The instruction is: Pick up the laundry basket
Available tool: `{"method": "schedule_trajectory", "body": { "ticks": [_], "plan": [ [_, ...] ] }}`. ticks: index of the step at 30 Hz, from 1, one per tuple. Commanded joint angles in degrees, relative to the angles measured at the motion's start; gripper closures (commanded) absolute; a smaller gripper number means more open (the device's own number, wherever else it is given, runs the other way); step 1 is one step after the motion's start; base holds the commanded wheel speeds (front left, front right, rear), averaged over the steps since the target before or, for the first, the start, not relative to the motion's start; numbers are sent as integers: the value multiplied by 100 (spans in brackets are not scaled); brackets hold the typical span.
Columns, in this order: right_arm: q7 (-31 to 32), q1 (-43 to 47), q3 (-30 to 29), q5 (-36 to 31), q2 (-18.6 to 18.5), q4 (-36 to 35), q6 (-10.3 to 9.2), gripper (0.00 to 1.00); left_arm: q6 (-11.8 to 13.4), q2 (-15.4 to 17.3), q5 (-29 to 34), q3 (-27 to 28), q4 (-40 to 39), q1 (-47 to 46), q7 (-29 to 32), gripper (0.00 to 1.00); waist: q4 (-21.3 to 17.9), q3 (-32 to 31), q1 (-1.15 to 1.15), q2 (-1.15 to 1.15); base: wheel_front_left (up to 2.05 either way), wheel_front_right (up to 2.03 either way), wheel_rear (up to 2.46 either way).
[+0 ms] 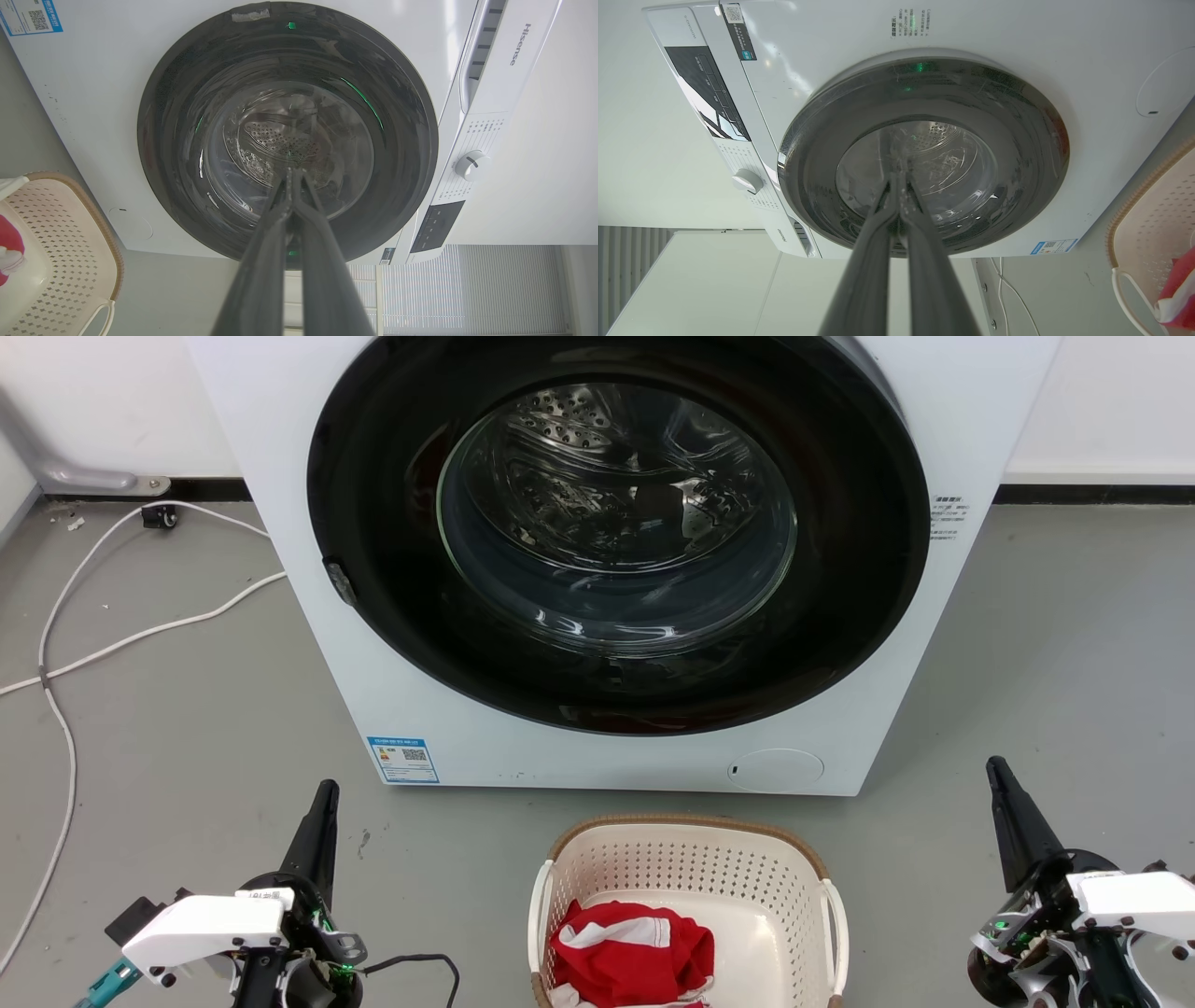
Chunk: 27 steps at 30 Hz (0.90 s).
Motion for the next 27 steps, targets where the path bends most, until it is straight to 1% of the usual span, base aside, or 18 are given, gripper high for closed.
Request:
{"method": "schedule_trajectory", "body": {
  "ticks": [1, 24, 25, 27],
  "plan": [
    [11, -76, -5, -32, 22, 9, 0, 100, -11, -6, 17, 21, 2, -58, 15, 100, 0, 0, 0, 0, 0, 0, 0],
    [9, -76, -3, -30, 22, 9, 0, 100, -11, -6, 14, 17, 2, -58, 12, 100, 0, 0, 0, 0, 0, 0, 0],
    [-4, 10, 2, -1, 0, 13, 1, 0, 1, -1, 1, -6, 14, 8, -5, 0, 0, 0, 0, 0, 0, 0, 0],
    [-9, 81, 9, -3, 3, 102, 0, 0, 2, -12, 2, -23, 101, 78, -11, 0, 0, 1, 0, 0, 0, 0, 0]
  ]
}}
